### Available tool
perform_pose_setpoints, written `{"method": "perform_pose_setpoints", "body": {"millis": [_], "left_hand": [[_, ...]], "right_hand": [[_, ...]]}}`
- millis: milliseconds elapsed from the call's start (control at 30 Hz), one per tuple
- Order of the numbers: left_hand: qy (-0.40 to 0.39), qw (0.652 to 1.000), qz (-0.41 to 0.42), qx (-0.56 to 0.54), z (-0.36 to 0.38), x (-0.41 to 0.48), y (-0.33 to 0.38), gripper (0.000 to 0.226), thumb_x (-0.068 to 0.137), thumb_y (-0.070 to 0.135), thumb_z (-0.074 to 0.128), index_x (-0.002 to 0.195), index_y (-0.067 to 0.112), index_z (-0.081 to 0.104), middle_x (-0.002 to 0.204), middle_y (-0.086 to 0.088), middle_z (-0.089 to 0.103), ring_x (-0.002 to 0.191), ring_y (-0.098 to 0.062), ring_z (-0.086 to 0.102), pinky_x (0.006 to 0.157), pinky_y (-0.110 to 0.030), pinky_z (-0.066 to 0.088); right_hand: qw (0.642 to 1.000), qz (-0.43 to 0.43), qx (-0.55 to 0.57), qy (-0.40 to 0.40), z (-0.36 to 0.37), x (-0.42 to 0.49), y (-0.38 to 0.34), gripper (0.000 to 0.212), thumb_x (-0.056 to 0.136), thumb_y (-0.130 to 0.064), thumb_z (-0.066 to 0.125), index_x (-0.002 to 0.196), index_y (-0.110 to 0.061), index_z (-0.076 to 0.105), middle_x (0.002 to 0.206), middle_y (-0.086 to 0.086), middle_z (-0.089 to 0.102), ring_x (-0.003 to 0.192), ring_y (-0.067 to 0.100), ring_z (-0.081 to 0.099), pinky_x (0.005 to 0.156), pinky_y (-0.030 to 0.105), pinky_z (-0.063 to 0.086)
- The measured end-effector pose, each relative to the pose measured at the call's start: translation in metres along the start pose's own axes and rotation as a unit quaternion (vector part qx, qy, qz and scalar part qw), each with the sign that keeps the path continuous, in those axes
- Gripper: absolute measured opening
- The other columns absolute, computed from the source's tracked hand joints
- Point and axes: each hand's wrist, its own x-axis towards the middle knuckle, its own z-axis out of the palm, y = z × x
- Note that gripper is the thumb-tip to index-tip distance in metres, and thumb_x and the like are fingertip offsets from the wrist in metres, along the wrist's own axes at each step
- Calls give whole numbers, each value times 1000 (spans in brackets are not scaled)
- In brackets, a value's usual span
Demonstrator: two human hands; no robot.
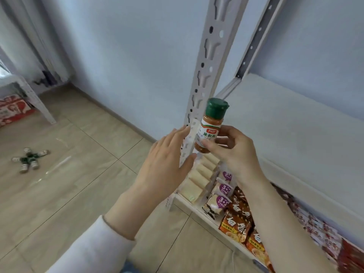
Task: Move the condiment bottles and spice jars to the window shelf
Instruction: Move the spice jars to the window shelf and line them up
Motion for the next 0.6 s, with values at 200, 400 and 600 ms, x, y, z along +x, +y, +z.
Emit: {"method": "perform_pose_setpoints", "body": {"millis": [200, 400, 600], "left_hand": [[65, 994, -79, 31, -74, -10, -127, 59, 93, 35, 47, 144, 25, 21, 152, 10, 24, 140, -9, 20, 111, -23, 15], [99, 982, -150, 56, -153, -22, -252, 59, 92, 34, 48, 144, 22, 23, 152, 7, 25, 141, -11, 19, 112, -24, 14], [148, 961, -225, 62, -215, -23, -353, 60, 92, 34, 49, 144, 22, 22, 152, 6, 25, 141, -11, 19, 112, -24, 13]], "right_hand": [[996, 6, 46, -75, 146, 41, -37, 29, 71, -24, 78, 94, -32, 62, 88, -14, 71, 80, -1, 67, 71, 11, 47], [985, 15, 61, -158, 299, 80, -75, 35, 73, -26, 76, 105, -24, 65, 92, -8, 72, 81, -2, 66, 64, 5, 45], [971, 6, 55, -231, 423, 122, -101, 29, 73, -27, 76, 98, -31, 65, 87, -12, 71, 80, -4, 66, 65, 8, 44]]}}
